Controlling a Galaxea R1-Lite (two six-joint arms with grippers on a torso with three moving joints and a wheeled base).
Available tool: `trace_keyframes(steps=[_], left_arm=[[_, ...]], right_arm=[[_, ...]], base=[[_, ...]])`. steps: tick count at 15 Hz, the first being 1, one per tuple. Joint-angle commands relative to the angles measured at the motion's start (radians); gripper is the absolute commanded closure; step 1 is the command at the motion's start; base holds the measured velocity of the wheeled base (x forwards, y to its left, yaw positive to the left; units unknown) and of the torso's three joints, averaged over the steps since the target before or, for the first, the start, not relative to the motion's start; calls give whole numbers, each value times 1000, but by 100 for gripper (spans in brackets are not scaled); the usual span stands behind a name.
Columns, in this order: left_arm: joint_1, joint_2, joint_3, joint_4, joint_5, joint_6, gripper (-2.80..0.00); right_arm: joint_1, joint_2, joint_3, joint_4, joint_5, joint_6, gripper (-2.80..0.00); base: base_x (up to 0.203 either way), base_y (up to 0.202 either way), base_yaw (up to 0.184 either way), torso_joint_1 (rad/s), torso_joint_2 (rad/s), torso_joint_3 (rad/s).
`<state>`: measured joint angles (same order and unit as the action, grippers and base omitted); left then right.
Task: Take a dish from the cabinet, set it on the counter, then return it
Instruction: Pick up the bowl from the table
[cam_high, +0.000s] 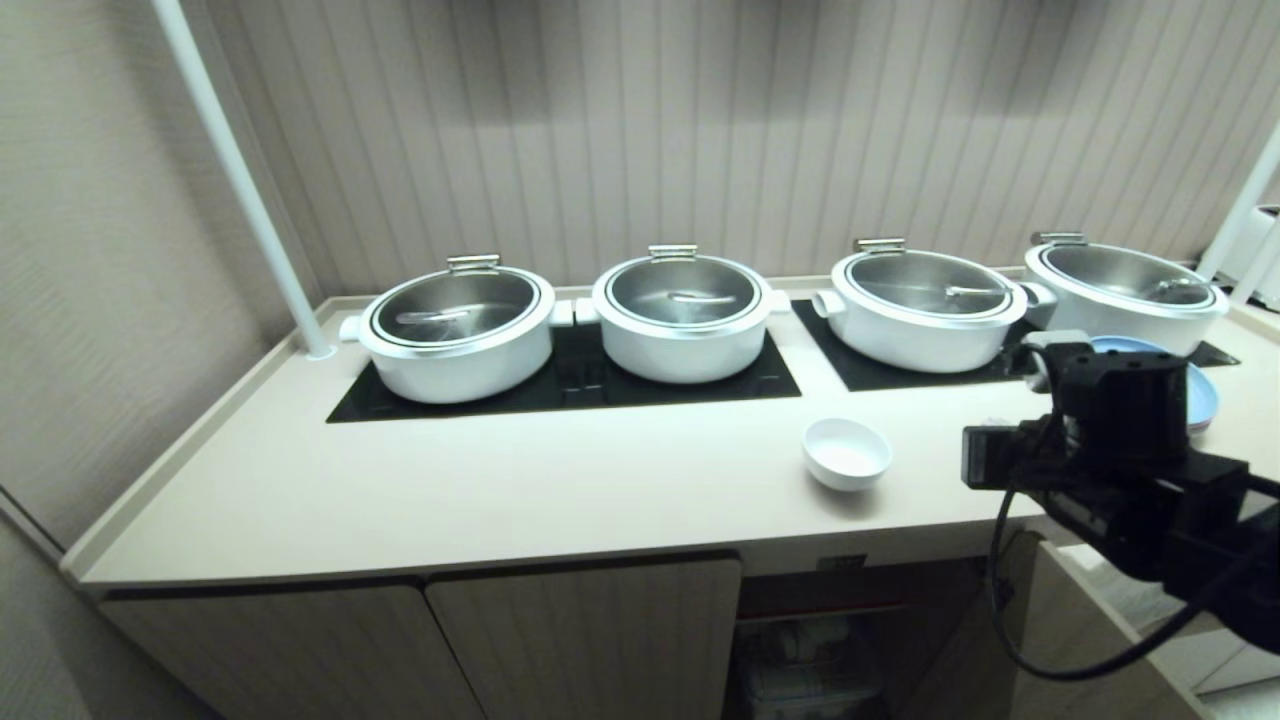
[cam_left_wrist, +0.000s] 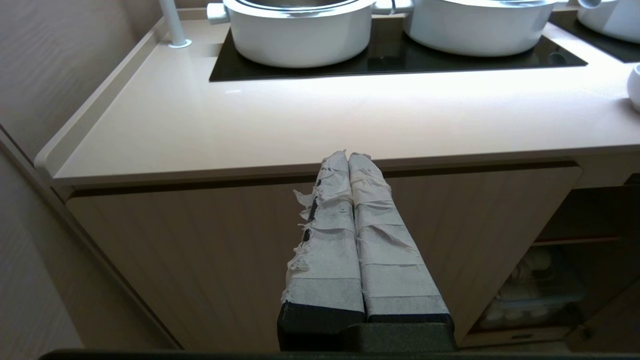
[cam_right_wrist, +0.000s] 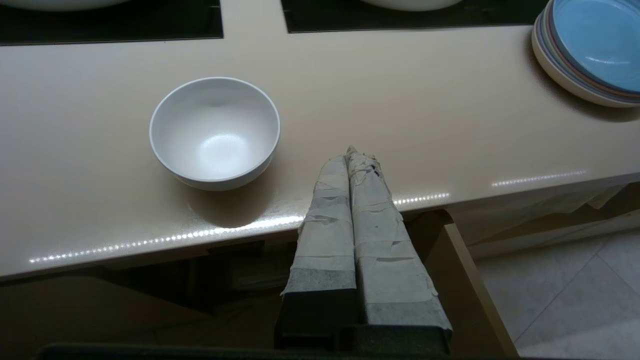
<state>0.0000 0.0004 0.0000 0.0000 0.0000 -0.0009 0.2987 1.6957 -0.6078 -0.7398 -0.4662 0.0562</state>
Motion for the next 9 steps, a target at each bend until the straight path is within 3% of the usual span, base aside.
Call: trace_keyframes(steps=[1, 9], left_arm=[[1, 0, 0, 0, 0, -1, 0], [0, 0, 0, 0, 0, 1, 0]], right_arm=[[0, -107, 43, -5, 9, -9, 0], [-7, -545, 499, -6, 78, -28, 0]], base=[[0, 0, 0, 0, 0, 0], [0, 0, 0, 0, 0, 0]])
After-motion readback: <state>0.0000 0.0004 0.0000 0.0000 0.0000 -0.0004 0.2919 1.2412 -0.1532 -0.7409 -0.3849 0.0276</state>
